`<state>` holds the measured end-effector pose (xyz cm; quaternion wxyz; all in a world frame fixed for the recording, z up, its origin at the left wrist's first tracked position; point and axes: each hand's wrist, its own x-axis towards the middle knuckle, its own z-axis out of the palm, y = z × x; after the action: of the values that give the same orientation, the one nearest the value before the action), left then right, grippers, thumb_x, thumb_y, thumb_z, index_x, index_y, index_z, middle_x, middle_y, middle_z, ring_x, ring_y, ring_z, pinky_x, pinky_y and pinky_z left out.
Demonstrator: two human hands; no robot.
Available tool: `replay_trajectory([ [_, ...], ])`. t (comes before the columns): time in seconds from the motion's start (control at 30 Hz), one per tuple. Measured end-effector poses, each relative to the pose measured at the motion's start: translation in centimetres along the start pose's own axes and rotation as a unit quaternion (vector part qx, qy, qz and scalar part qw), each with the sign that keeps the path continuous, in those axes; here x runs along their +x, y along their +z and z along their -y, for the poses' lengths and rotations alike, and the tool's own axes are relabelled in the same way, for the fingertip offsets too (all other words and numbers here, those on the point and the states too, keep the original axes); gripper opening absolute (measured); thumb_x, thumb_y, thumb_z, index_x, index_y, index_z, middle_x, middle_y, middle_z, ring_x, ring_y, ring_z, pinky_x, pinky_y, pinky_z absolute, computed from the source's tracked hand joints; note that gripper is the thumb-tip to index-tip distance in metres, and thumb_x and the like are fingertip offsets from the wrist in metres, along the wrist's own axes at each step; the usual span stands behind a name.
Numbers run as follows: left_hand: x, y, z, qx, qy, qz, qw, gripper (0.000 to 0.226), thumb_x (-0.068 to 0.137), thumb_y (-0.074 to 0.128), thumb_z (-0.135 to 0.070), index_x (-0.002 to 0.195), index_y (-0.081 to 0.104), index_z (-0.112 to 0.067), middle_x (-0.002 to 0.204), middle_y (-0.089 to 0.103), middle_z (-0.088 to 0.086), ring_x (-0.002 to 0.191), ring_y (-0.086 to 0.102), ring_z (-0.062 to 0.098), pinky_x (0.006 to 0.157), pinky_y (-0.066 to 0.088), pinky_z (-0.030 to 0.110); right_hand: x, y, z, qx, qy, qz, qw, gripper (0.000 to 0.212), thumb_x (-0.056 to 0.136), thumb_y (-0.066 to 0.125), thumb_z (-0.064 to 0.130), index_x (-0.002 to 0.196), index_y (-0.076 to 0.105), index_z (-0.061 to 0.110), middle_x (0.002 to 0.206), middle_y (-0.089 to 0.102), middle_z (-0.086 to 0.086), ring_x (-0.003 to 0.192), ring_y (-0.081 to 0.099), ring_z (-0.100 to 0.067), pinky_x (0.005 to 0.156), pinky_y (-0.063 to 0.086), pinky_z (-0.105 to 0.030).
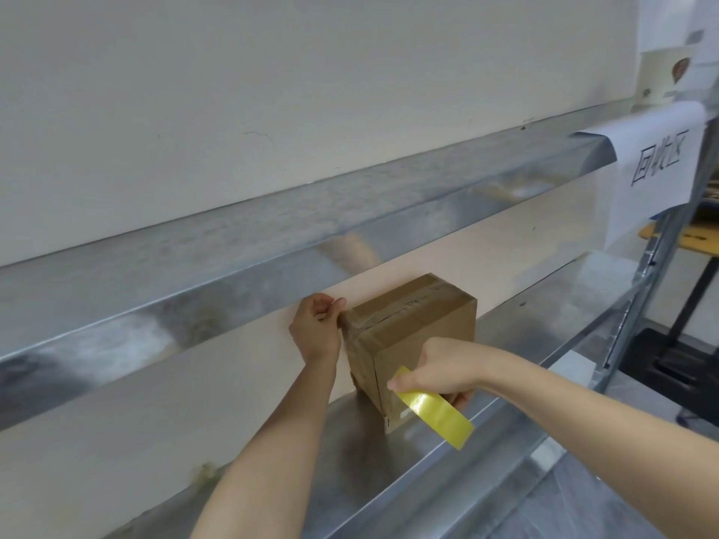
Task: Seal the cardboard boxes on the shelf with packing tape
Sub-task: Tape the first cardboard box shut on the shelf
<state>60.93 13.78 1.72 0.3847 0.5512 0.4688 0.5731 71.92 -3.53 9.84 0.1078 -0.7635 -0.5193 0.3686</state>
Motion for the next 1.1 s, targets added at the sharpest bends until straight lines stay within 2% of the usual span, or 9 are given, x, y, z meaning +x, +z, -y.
replay_trajectory([
  [0.2, 0.1, -0.2, -0.6, -0.034, -0.021, 0.011, 0.999, 0.019, 0.083, 0.073, -0.006, 0.078, 0.056, -0.012, 0.087, 0.067, 0.02, 0.068, 0.068, 0.021, 0.06, 0.059, 0.031, 0.1, -0.2, 0.1, -0.009, -0.006, -0.004, 1.0, 0.045, 0.086, 0.062, 0.051, 0.064, 0.052, 0.013, 0.058, 0.054, 0.0, 0.053, 0.056, -0.014, 0.061, 0.055, -0.025],
  [0.33, 0.3, -0.2, -0.4, 0.0, -0.013, 0.015, 1.0, 0.022, 0.081, 0.076, -0.01, 0.076, 0.056, -0.019, 0.084, 0.068, 0.016, 0.076, 0.07, 0.03, 0.067, 0.06, 0.04, 0.0, 0.0, 0.2, -0.002, -0.005, -0.004, 1.0, 0.046, 0.086, 0.063, 0.049, 0.06, 0.048, 0.014, 0.051, 0.05, 0.002, 0.048, 0.053, -0.014, 0.058, 0.053, -0.023],
  [0.43, 0.6, -0.1, 0.2, 0.052, -0.007, 0.027, 0.998, 0.022, 0.077, 0.079, -0.016, 0.073, 0.058, -0.023, 0.073, 0.067, 0.001, 0.07, 0.067, 0.021, 0.071, 0.059, 0.042, 0.2, 0.3, 0.2, -0.005, 0.0, -0.002, 1.0, 0.046, 0.086, 0.062, 0.049, 0.061, 0.048, 0.014, 0.054, 0.051, 0.001, 0.051, 0.055, -0.015, 0.062, 0.055, -0.027],
  [0.5, 0.8, -0.1, 0.2, 0.065, -0.01, 0.046, 0.997, 0.018, 0.077, 0.079, -0.015, 0.074, 0.061, -0.014, 0.069, 0.065, -0.002, 0.066, 0.064, 0.018, 0.065, 0.058, 0.033, 0.3, 0.5, 0.1, -0.005, 0.003, 0.001, 1.0, 0.045, 0.087, 0.062, 0.049, 0.063, 0.05, 0.013, 0.057, 0.053, -0.001, 0.054, 0.056, -0.016, 0.064, 0.056, -0.028],
  [0.63, 1.0, -0.5, -0.1, 0.096, -0.012, 0.082, 0.992, 0.014, 0.079, 0.077, -0.015, 0.079, 0.067, -0.006, 0.076, 0.068, 0.007, 0.062, 0.063, 0.014, 0.051, 0.052, 0.013, 0.5, 1.0, 0.0, -0.011, 0.006, 0.006, 1.0, 0.043, 0.088, 0.061, 0.046, 0.063, 0.05, 0.012, 0.057, 0.053, -0.002, 0.053, 0.056, -0.017, 0.063, 0.055, -0.028],
  [0.77, 1.2, -0.7, 0.0, 0.102, -0.027, 0.117, 0.987, 0.011, 0.082, 0.075, -0.016, 0.084, 0.07, -0.006, 0.082, 0.07, 0.009, 0.069, 0.066, 0.017, 0.06, 0.057, 0.021, 0.7, 0.9, -0.7, 0.011, 0.013, 0.004, 1.0, 0.042, 0.086, 0.064, 0.045, 0.064, 0.05, 0.012, 0.057, 0.054, -0.002, 0.057, 0.057, -0.019, 0.069, 0.057, -0.031],
  [0.93, 1.5, -1.1, -0.3, 0.147, -0.046, 0.172, 0.973, 0.017, 0.085, 0.073, -0.018, 0.089, 0.075, -0.001, 0.085, 0.073, 0.013, 0.073, 0.071, 0.025, 0.074, 0.06, 0.033, 0.8, 0.8, -1.5, 0.029, 0.008, 0.008, 0.999, 0.042, 0.085, 0.065, 0.047, 0.067, 0.057, 0.01, 0.058, 0.056, -0.002, 0.06, 0.06, -0.02, 0.066, 0.057, -0.028],
  [1.0, 1.8, -1.4, -0.2, 0.196, -0.027, 0.189, 0.962, 0.011, 0.083, 0.073, -0.015, 0.082, 0.076, -0.005, 0.078, 0.073, 0.012, 0.073, 0.071, 0.026, 0.077, 0.059, 0.036, 0.8, 1.0, -1.7, 0.021, 0.009, 0.008, 1.0, 0.042, 0.086, 0.065, 0.046, 0.066, 0.057, 0.009, 0.058, 0.057, -0.002, 0.059, 0.06, -0.019, 0.064, 0.057, -0.028],
  [1.1, 1.8, -1.9, -0.5, 0.234, 0.027, 0.156, 0.959, 0.012, 0.081, 0.074, -0.021, 0.074, 0.075, -0.012, 0.07, 0.071, 0.003, 0.072, 0.069, 0.021, 0.074, 0.055, 0.032, 1.1, 1.2, -2.0, 0.019, 0.006, 0.002, 1.0, 0.043, 0.086, 0.064, 0.046, 0.066, 0.057, 0.008, 0.059, 0.057, -0.003, 0.061, 0.061, -0.02, 0.065, 0.058, -0.029],
])
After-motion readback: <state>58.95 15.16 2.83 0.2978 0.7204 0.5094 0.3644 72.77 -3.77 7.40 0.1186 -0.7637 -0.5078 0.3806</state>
